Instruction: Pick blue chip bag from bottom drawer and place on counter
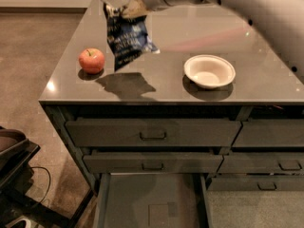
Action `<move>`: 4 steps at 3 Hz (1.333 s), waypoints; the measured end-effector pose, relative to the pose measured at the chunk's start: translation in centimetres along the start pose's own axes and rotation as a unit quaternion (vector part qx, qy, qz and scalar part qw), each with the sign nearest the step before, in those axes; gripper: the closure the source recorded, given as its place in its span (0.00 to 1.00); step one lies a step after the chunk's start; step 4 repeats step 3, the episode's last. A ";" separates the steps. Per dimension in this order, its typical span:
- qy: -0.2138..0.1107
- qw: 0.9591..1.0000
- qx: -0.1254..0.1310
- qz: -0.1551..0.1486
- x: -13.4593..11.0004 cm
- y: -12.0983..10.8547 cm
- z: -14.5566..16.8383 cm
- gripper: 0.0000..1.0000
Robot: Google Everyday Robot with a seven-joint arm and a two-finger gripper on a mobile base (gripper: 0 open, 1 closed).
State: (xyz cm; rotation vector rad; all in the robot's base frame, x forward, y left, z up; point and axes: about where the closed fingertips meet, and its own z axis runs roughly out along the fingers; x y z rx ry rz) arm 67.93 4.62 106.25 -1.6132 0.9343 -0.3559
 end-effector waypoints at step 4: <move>0.034 0.999 -0.022 0.001 1.8 2.2 -0.3 0.00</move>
Offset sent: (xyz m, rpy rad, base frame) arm 0.0049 -0.0408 -0.0467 -0.0901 0.0707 -0.1287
